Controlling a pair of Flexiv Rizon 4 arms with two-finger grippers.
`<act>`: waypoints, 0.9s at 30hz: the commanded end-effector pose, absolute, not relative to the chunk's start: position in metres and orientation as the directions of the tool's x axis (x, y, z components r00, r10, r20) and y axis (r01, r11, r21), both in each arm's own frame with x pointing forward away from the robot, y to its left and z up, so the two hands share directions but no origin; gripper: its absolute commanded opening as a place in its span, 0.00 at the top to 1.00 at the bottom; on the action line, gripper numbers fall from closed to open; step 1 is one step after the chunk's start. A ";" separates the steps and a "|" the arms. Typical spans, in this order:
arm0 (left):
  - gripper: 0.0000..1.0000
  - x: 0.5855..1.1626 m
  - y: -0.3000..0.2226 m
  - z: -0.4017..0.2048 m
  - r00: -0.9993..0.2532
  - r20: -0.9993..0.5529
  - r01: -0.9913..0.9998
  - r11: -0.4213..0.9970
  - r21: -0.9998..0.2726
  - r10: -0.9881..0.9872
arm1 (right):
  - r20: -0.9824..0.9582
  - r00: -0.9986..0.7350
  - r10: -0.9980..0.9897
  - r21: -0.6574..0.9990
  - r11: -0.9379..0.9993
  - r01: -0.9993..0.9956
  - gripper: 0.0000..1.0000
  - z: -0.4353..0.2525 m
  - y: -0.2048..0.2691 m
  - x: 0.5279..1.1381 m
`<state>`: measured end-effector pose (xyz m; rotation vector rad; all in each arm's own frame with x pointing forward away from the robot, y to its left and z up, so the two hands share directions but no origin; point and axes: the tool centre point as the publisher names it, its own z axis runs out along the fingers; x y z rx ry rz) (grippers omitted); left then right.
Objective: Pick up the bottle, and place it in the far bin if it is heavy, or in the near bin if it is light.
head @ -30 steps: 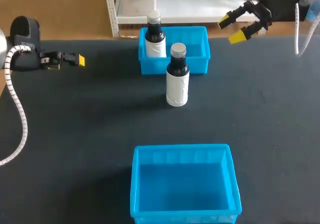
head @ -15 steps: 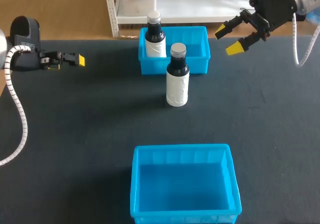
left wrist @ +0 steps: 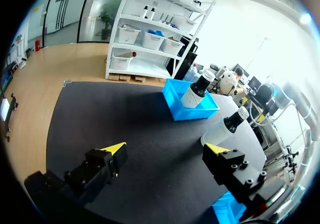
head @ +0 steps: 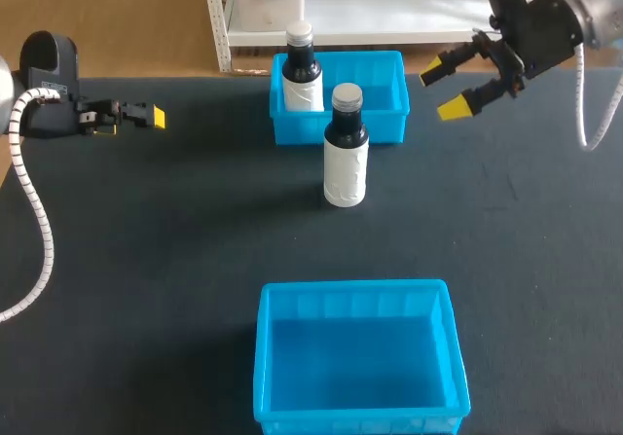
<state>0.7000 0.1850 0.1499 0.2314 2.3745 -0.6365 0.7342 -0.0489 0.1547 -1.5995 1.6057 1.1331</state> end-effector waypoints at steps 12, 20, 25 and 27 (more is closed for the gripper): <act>0.00 0.700 0.185 0.150 -0.767 -0.642 0.321 0.866 -0.383 0.000 | -0.887 -0.096 -0.453 0.104 0.006 -0.995 0.00 0.152 -0.050 0.737; 0.00 0.700 0.185 0.150 -0.767 -0.642 0.321 0.866 -0.383 0.000 | -0.894 -0.091 -0.438 0.108 -0.015 -0.994 0.00 0.151 -0.048 0.741; 0.00 0.700 0.185 0.150 -0.767 -0.642 0.321 0.866 -0.383 0.000 | -0.897 -0.089 -0.434 0.106 -0.016 -0.994 0.00 0.149 -0.046 0.737; 0.00 0.700 0.185 0.150 -0.767 -0.642 0.321 0.866 -0.383 0.000 | -0.896 -0.085 -0.436 0.100 -0.012 -0.995 0.00 0.147 -0.043 0.736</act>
